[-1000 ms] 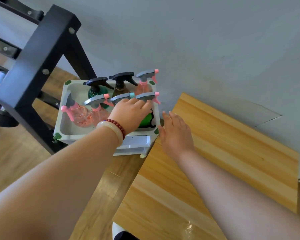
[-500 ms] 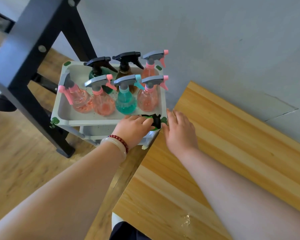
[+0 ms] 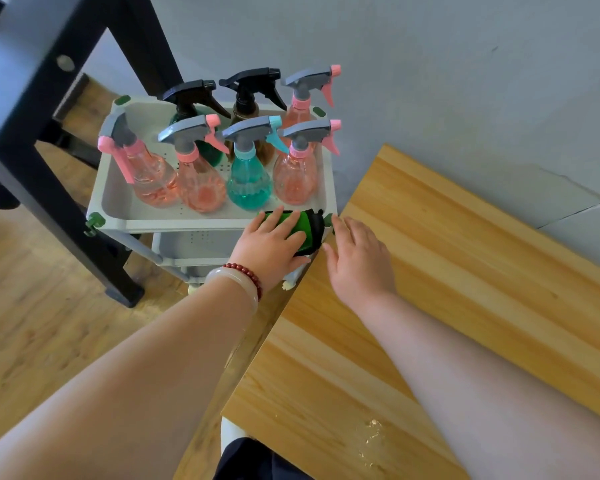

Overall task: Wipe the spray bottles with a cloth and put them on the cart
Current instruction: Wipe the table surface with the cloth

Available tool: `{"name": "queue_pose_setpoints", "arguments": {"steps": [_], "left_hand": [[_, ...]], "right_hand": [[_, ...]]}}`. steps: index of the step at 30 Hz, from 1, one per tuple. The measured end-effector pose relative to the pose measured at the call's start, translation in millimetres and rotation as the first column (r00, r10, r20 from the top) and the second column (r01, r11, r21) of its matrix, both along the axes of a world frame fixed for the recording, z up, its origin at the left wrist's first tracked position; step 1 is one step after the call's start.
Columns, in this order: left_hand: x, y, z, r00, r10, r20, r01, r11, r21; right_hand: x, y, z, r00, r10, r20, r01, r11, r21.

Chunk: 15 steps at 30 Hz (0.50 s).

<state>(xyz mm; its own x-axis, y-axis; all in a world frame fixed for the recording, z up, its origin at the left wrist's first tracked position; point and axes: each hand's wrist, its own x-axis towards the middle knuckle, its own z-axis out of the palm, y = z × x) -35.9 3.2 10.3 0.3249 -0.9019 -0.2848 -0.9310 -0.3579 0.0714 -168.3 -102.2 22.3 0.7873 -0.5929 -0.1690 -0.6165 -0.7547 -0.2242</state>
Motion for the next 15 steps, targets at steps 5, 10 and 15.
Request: {"name": "queue_pose_setpoints", "arguments": {"steps": [5,10,15], "left_hand": [[3.7,-2.1,-5.8,0.998,0.049,-0.037,-0.049,0.999,-0.002],[6.9,-9.3,-13.8,0.997,0.072,0.008,-0.072,0.997,-0.021],[7.4,-12.0,-16.6,0.995,0.093,0.025,-0.092,0.995,-0.045]], "right_hand": [[-7.3,0.9,-7.5,1.0,-0.022,0.015,0.022,1.0,0.006],[-10.3,1.1,-16.0,0.999,-0.03,0.036,0.03,1.0,-0.003],[-5.6,1.7,-17.4,0.997,-0.044,0.067,0.045,0.999,-0.012]]}}
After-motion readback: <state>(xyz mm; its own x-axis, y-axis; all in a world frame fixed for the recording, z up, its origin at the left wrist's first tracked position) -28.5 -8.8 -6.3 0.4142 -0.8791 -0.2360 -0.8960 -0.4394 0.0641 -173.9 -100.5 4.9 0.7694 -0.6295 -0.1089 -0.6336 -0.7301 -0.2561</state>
